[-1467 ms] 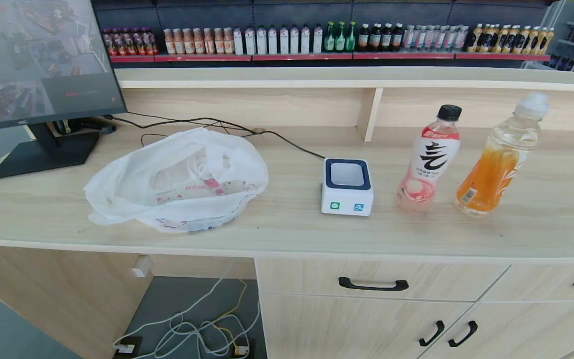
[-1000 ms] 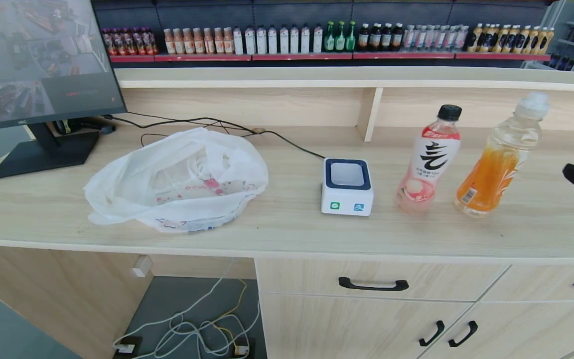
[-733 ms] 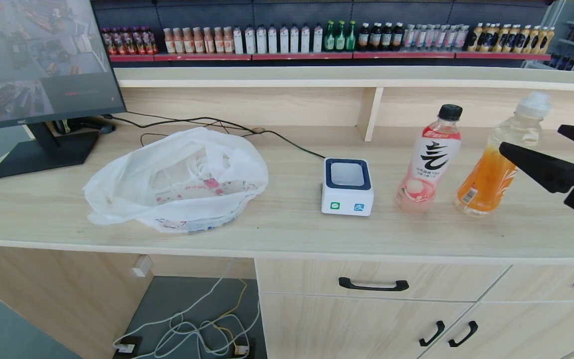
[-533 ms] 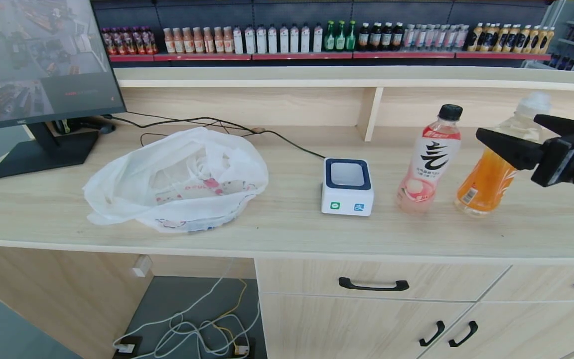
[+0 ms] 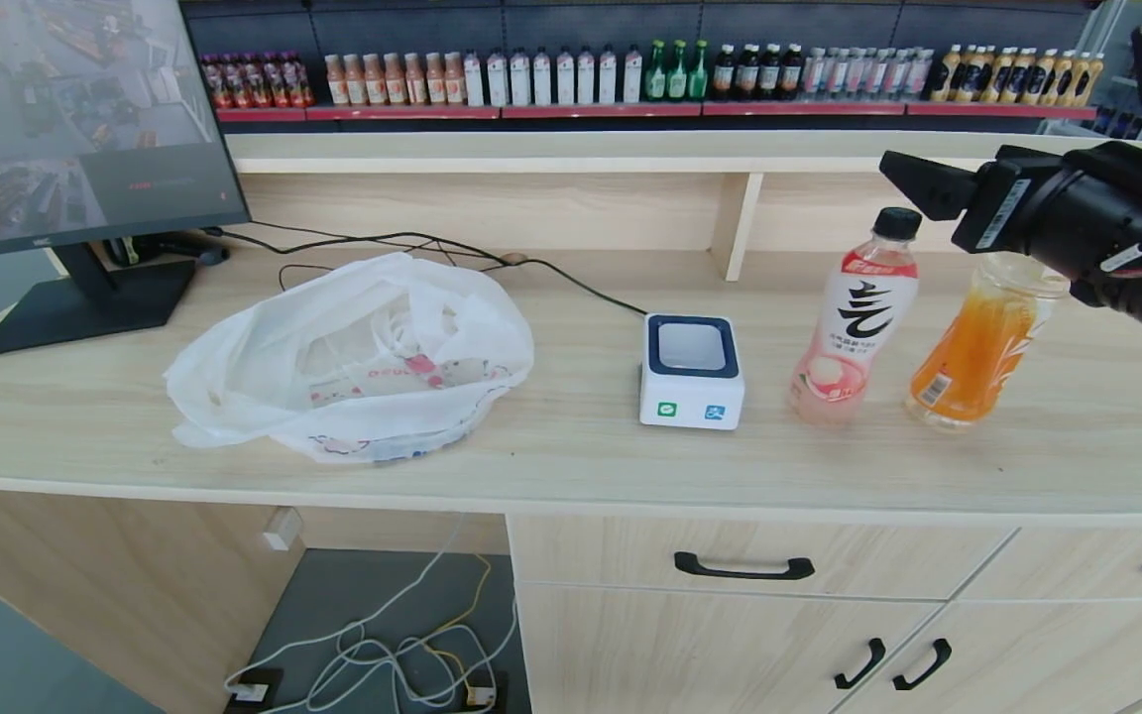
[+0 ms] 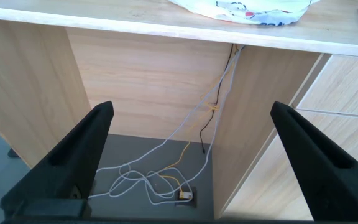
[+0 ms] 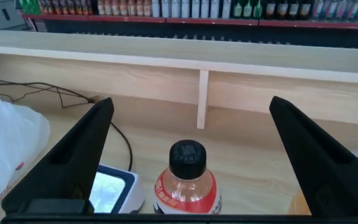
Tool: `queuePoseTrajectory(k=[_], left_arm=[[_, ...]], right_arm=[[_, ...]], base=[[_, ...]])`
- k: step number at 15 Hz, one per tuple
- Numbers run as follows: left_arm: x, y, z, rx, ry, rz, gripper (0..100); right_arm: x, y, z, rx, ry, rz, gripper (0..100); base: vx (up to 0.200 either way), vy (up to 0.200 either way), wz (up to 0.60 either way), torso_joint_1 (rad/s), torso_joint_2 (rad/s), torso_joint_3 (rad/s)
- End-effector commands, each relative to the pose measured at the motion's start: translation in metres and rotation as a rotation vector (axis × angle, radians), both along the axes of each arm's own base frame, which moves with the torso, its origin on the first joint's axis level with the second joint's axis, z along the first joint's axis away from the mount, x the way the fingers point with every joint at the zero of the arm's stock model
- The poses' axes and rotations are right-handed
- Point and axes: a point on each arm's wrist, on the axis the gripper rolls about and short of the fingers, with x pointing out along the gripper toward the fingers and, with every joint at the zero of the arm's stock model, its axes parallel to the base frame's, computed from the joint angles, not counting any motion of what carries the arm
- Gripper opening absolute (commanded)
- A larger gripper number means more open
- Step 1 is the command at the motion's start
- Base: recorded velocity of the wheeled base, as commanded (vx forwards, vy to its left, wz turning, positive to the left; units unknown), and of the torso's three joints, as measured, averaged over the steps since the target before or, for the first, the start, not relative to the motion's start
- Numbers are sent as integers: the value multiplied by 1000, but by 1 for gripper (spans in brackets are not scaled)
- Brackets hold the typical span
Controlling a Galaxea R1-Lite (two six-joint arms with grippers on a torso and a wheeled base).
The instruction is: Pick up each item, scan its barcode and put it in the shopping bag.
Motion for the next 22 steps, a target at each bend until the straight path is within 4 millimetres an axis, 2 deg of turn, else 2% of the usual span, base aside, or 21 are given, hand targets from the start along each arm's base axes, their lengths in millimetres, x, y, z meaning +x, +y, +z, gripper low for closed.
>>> queuePoseTrajectory(k=[1, 3, 10, 18, 22], left_arm=[[0, 0, 0, 0, 0, 0, 100], [0, 0, 0, 0, 0, 0, 100], [0, 0, 0, 0, 0, 0, 100], [0, 0, 0, 0, 0, 0, 100], [0, 0, 0, 0, 0, 0, 100]], right_arm=[[21, 6, -14, 7, -23, -9, 100], [34, 10, -24, 58, -94, -58, 100], [27, 8, -50, 91, -55, -54, 100], [25, 7, -66, 76, -3, -54, 100], [23, 6, -84, 73, 24, -55, 100]], base=[[0, 0, 0, 0, 0, 0], [0, 0, 0, 0, 0, 0], [0, 0, 0, 0, 0, 0], [0, 0, 0, 0, 0, 0], [0, 0, 0, 0, 0, 0]])
